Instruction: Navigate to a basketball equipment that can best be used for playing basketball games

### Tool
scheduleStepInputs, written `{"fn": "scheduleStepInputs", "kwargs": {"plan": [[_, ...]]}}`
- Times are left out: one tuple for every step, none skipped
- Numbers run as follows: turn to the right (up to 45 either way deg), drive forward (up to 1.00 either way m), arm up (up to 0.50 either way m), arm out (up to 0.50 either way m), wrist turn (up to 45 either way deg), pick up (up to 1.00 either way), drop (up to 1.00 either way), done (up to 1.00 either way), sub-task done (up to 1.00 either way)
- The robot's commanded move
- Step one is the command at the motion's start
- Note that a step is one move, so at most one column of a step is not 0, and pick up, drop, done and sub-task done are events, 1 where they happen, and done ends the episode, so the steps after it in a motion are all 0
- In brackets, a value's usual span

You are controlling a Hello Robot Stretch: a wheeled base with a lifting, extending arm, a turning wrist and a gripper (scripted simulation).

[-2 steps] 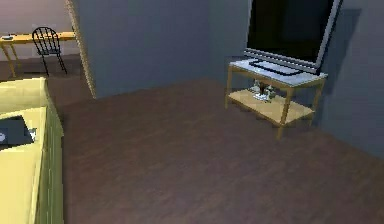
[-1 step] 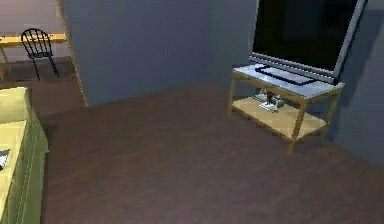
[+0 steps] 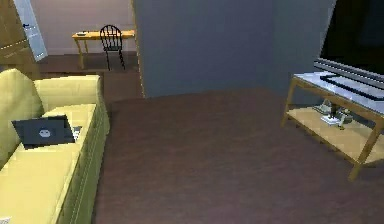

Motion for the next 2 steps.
{"fn": "scheduleStepInputs", "kwargs": {"plan": [[0.0,0.05,0.00,0.00,0.0,0.00,0.00,0.00,0.00],[-15.0,0.00,0.00,0.00,0.0,0.00,0.00,0.00,0.00]]}}
